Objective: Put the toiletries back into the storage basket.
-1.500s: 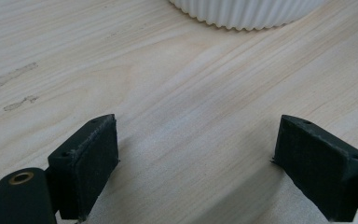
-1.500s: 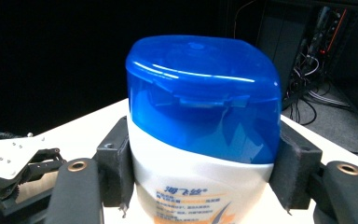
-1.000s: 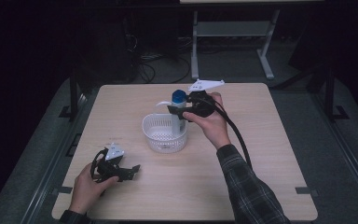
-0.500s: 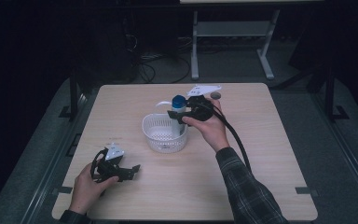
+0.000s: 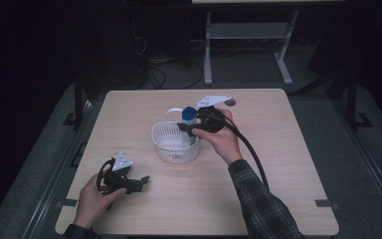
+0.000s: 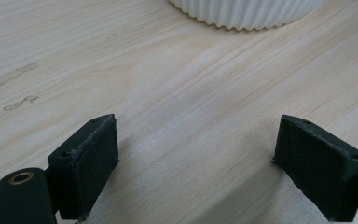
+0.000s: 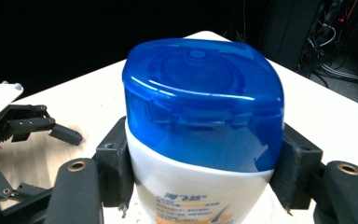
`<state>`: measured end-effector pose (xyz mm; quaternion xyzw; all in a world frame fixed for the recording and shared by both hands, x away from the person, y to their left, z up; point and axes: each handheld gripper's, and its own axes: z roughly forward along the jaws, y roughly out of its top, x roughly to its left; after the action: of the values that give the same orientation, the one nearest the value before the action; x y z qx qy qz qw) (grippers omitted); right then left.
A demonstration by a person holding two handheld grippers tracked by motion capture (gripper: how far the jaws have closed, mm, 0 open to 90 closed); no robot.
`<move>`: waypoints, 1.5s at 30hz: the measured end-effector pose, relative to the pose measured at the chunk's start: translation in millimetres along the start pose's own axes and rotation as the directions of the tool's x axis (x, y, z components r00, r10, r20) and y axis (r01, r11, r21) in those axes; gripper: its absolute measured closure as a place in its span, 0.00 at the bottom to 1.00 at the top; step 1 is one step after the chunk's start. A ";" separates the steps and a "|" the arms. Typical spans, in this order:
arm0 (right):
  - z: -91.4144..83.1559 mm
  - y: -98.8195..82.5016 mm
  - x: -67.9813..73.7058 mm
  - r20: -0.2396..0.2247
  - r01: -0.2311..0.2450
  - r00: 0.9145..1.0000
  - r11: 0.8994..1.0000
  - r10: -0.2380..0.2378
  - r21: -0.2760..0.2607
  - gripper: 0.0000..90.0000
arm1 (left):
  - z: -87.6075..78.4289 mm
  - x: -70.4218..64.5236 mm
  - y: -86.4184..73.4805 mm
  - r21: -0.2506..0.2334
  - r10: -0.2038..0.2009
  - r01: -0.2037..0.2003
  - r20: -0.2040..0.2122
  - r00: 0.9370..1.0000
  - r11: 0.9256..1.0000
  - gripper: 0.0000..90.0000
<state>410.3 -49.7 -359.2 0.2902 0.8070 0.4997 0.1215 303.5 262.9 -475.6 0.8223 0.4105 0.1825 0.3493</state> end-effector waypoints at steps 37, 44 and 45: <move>16.6 -19.9 4.8 0.003 0.026 1.000 0.993 -0.026 0.112 0.38 | -0.1 0.1 0.0 0.003 0.001 -0.001 0.003 1.000 1.000 0.14; 15.6 -19.5 4.7 -0.018 0.018 1.000 0.993 -0.016 0.117 0.36 | -0.2 0.2 0.0 0.003 0.003 -0.003 0.002 1.000 1.000 0.14; 15.2 -19.1 4.9 -0.025 0.018 1.000 0.994 -0.016 0.112 0.35 | -0.1 0.2 0.0 0.002 0.003 -0.003 0.001 1.000 1.000 0.14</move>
<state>407.1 -42.0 -382.6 0.2837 0.8377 0.4559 0.0995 303.6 263.1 -475.5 0.8233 0.4094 0.1820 0.3484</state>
